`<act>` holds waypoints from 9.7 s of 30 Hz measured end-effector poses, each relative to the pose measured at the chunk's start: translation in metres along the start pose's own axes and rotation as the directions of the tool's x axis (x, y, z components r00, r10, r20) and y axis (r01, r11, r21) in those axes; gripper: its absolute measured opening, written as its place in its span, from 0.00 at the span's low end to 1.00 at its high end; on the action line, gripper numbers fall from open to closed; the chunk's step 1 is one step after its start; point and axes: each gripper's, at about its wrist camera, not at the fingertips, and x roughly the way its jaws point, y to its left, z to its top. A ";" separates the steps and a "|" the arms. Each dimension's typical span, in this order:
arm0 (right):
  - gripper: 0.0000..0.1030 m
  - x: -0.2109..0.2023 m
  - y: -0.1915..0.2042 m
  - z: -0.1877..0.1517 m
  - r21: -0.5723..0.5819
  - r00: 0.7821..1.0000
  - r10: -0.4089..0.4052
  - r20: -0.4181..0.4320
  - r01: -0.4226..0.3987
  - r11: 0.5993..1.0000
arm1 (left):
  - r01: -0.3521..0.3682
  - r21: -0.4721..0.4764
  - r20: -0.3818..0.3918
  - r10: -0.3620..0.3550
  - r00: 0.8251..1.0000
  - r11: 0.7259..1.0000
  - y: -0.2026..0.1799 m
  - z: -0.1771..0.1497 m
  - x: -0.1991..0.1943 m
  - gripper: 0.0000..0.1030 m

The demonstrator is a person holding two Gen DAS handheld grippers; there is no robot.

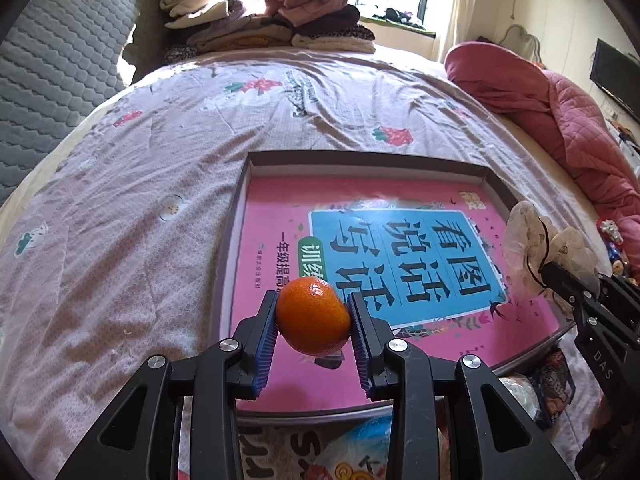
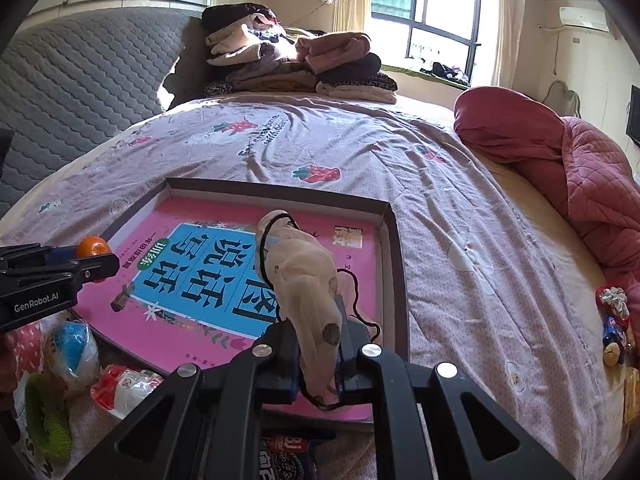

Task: Organize objects
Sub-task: 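Carry the tangerine into the pink tray with the left tool while the right tool carries the cloth there, then open the left tool releasing the tangerine while the right tool releases the cloth in the tray, then withdraw both tools from the tray toward the green ring and large tangerine, then grasp the green fuzzy ring with the left tool while the right tool grasps the large tangerine, then lift the green ring with the left tool while the right tool lifts the tangerine toward the tray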

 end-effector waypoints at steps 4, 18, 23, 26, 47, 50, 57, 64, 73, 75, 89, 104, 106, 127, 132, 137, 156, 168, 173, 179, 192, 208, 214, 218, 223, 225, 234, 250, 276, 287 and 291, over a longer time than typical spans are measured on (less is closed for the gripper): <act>0.13 0.008 0.001 -0.002 0.024 0.999 0.025 -0.022 -0.024 0.999 | 0.001 0.011 -0.025 -0.001 1.000 1.000 -0.005 0.000 0.012 0.34; 0.28 0.015 0.006 0.000 0.038 0.995 0.092 -0.042 -0.091 0.995 | 0.007 0.002 -0.081 -0.007 0.997 1.000 -0.005 0.002 0.025 0.35; 0.42 0.008 0.008 0.001 0.024 0.996 0.080 -0.025 -0.079 0.997 | 0.002 -0.002 -0.084 -0.002 0.996 1.000 -0.004 0.001 0.022 0.35; 0.45 0.003 0.008 0.003 0.026 0.997 0.080 -0.014 -0.080 0.996 | 0.004 -0.011 -0.072 -0.005 0.997 1.000 -0.002 0.002 0.017 0.41; 0.53 -0.035 -0.006 0.012 0.078 0.997 0.063 0.049 -0.067 0.995 | 0.019 -0.031 0.000 -0.019 1.000 0.999 -0.001 0.012 -0.030 0.54; 0.53 -0.043 -0.007 0.013 0.081 0.996 0.061 0.059 -0.066 0.995 | 0.021 -0.031 0.013 -0.021 1.000 0.999 -0.002 0.011 -0.039 0.54; 0.54 -0.061 -0.004 0.014 0.079 0.994 0.065 0.083 -0.072 0.994 | 0.024 -0.022 0.040 -0.024 0.999 0.999 -0.004 0.007 -0.060 0.55; 0.54 -0.080 0.000 0.010 0.077 0.992 0.075 0.102 -0.083 0.994 | 0.030 -0.019 0.063 -0.028 0.998 0.999 -0.007 -0.002 -0.083 0.55; 0.57 -0.104 0.006 -0.001 0.074 0.990 0.085 0.113 -0.094 0.993 | 0.042 -0.014 0.080 -0.041 0.996 0.999 -0.010 -0.021 -0.109 0.55; 0.57 -0.109 0.009 -0.005 0.072 0.989 0.089 0.115 -0.098 0.993 | 0.043 -0.010 0.084 -0.042 0.996 0.999 -0.011 -0.025 -0.114 0.55; 0.57 -0.144 0.024 -0.025 0.037 0.986 0.096 0.133 -0.102 0.994 | 0.039 -0.003 0.111 -0.038 0.993 0.999 -0.005 -0.060 -0.149 0.55; 0.57 -0.172 0.039 -0.056 0.012 0.986 0.105 0.126 -0.108 0.994 | 0.017 0.021 0.071 -0.018 0.997 1.000 -0.007 -0.110 -0.154 0.55; 0.58 -0.171 0.041 -0.059 0.010 0.988 0.106 0.114 -0.108 0.994 | 0.015 0.027 0.071 -0.017 0.997 1.000 -0.009 -0.113 -0.156 0.55; 0.63 -0.167 0.037 -0.092 0.042 0.990 0.124 0.073 -0.127 0.991 | 0.007 0.030 0.048 -0.008 0.999 1.000 -0.013 -0.141 -0.152 0.67; 0.63 -0.166 0.037 -0.100 0.041 0.990 0.126 0.063 -0.129 0.991 | 0.001 0.033 0.037 -0.002 0.999 0.999 -0.010 -0.150 -0.147 0.68; 0.63 -0.165 0.035 -0.107 0.049 0.991 0.124 0.051 -0.127 0.991 | -0.003 0.021 0.024 0.003 1.000 1.000 -0.002 -0.157 -0.144 0.68; 0.64 -0.162 0.034 -0.123 0.042 0.992 0.122 0.020 -0.123 0.991 | -0.014 0.064 0.005 0.014 1.000 0.998 -0.008 -0.179 -0.141 0.68; 0.63 -0.148 0.035 -0.128 0.039 0.992 0.123 -0.009 -0.123 0.992 | -0.022 0.092 0.020 0.020 1.000 0.996 -0.020 -0.175 -0.133 0.68; 0.63 -0.140 0.037 -0.132 0.036 0.993 0.113 -0.027 -0.112 0.993 | -0.019 0.103 0.023 0.016 1.000 0.994 -0.026 -0.172 -0.128 0.68; 0.63 -0.131 0.039 -0.135 0.021 0.995 0.091 -0.040 -0.091 0.996 | -0.018 0.112 0.027 0.015 1.000 0.994 -0.030 -0.170 -0.121 0.68; 0.63 -0.109 0.041 -0.138 0.013 0.993 0.094 -0.065 -0.093 0.996 | -0.020 0.120 0.032 0.016 0.999 0.993 -0.034 -0.166 -0.104 0.68; 0.60 -0.089 0.045 -0.137 -0.003 0.993 0.101 -0.068 -0.102 0.995 | -0.016 0.098 0.012 0.015 1.000 0.995 -0.034 -0.161 -0.082 0.57; 0.55 -0.086 0.048 -0.135 -0.019 0.993 0.105 -0.062 -0.106 0.994 | -0.015 0.115 0.008 0.015 1.000 0.993 -0.040 -0.157 -0.075 0.43; 0.47 -0.086 0.048 -0.135 -0.014 0.991 0.120 -0.051 -0.121 0.993 | -0.020 0.122 0.010 0.019 1.000 0.992 -0.043 -0.154 -0.071 0.31; 0.41 -0.087 0.047 -0.137 -0.015 0.989 0.144 -0.034 -0.144 0.989 | -0.013 0.116 0.025 0.010 1.000 0.993 -0.044 -0.154 -0.071 0.15; 0.39 -0.088 0.047 -0.138 -0.015 0.989 0.146 -0.029 -0.146 0.989 | -0.003 0.110 0.027 0.000 1.000 0.994 -0.043 -0.154 -0.073 0.13; 0.39 -0.091 0.044 -0.138 0.006 0.987 0.160 -0.015 -0.160 0.987 | 0.036 0.092 0.029 -0.039 0.999 0.995 -0.041 -0.161 -0.082 0.12; 0.39 -0.108 0.037 -0.135 0.035 0.983 0.178 0.040 -0.180 0.983 | 0.058 0.059 0.048 -0.061 0.997 0.997 -0.039 -0.170 -0.103 0.12; 0.39 -0.123 0.033 -0.128 0.054 0.978 0.182 0.106 -0.189 0.981 | 0.076 0.076 0.142 -0.087 0.986 0.994 -0.049 -0.160 -0.131 0.12; 0.39 -0.126 0.034 -0.104 0.039 0.979 0.158 0.133 -0.164 0.986 | 0.096 0.070 0.178 -0.107 0.978 0.993 -0.049 -0.134 -0.136 0.12; 0.39 -0.127 0.032 -0.091 0.037 0.978 0.150 0.148 -0.157 0.987 | 0.110 0.061 0.192 -0.120 0.974 0.992 -0.048 -0.122 -0.137 0.12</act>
